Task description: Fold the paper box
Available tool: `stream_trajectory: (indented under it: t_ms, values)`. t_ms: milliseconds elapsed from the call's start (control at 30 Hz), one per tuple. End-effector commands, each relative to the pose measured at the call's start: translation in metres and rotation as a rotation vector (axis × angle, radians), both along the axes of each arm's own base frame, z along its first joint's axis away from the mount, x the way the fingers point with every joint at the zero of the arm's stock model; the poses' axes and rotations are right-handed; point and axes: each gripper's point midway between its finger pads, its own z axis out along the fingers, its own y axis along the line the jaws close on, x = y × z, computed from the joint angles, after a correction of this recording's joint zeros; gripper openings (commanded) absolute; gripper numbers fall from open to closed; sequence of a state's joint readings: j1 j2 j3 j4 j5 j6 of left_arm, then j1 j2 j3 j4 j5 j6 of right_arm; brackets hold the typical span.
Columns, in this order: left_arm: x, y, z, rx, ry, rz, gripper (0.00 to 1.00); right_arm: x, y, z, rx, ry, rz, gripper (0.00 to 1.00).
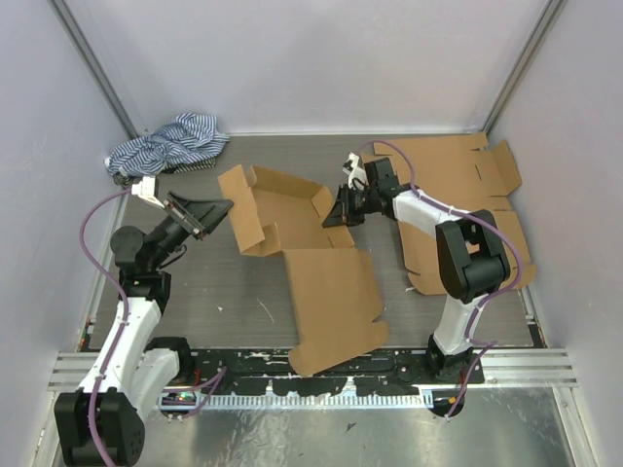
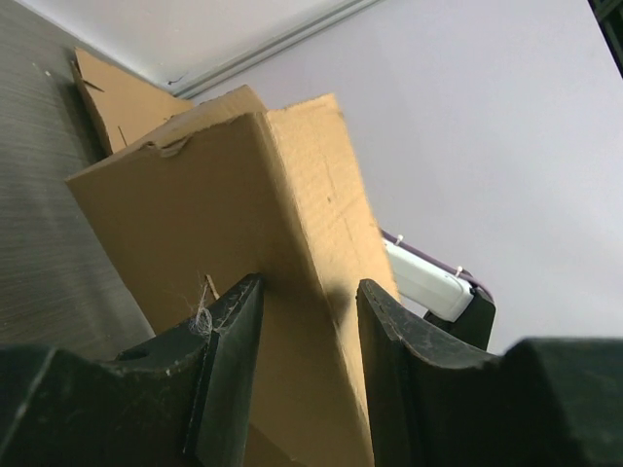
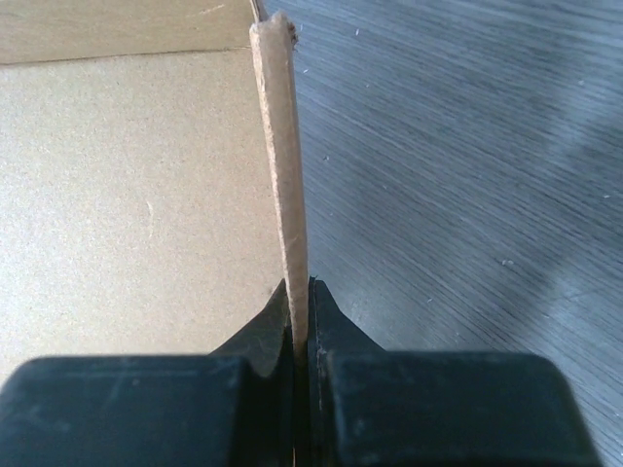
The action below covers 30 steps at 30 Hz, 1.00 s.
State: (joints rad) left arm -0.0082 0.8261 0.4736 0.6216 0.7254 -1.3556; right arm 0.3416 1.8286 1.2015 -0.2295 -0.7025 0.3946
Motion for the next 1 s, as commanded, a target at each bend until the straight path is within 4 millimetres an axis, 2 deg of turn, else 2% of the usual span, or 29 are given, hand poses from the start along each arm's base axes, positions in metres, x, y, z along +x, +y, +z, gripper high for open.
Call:
stream_trajectory:
  t_ms: [0, 300, 533, 700, 967]
  values:
    - [-0.005, -0.002, 0.003, 0.034, -0.034, -0.015, 0.5, 0.015, 0.002, 0.022, -0.029, -0.08, -0.027, 0.01]
    - [0.004, -0.003, -0.033, 0.097, 0.062, -0.021, 0.5, 0.013, -0.001, 0.027, -0.138, -0.128, -0.064, 0.01]
    - [0.008, -0.003, -0.081, 0.212, 0.197, -0.042, 0.49, 0.011, 0.0, 0.037, -0.192, -0.168, -0.08, 0.01]
    - [0.007, -0.001, -0.118, 0.296, 0.301, -0.057, 0.47, 0.01, -0.002, 0.037, -0.256, -0.19, -0.095, 0.01]
    - [0.005, 0.001, -0.134, 0.316, 0.332, -0.046, 0.47, 0.009, -0.009, 0.017, -0.384, -0.187, -0.131, 0.01]
